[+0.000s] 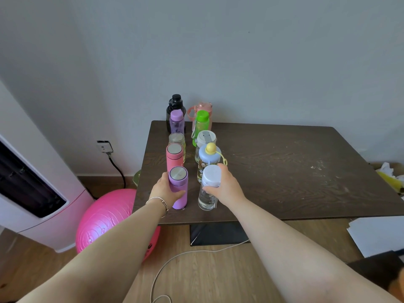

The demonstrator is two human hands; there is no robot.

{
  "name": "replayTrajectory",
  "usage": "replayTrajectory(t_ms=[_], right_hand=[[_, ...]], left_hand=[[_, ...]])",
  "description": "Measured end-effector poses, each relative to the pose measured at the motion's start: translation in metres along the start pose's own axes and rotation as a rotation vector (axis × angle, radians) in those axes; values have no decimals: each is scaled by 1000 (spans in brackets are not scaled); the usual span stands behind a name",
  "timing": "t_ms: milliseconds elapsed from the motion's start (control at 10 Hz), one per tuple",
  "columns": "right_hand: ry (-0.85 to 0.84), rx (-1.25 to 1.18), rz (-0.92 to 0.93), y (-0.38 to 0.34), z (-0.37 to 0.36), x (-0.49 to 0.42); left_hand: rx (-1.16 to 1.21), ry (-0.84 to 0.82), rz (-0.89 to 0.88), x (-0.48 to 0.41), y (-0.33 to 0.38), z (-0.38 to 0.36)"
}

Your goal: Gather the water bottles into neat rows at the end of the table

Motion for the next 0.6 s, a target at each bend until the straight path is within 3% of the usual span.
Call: replayTrajectory(t_ms=[300, 600], right_hand=[[-36, 140, 13, -11, 12, 2], [46, 204, 135, -39, 42, 10]], left_hand=[[53, 47, -60, 8, 17, 16], [-43, 60, -145, 11, 54, 42]])
Point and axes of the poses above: each hand's wrist, its own x-axis away from the middle knuckle, its own z-axis out of the back of the hand, y = z × x, the point moved 7 cm from there along -x, towards the middle knuckle, and after that the axes turned 1 degree about y, right-handed, at the moved point
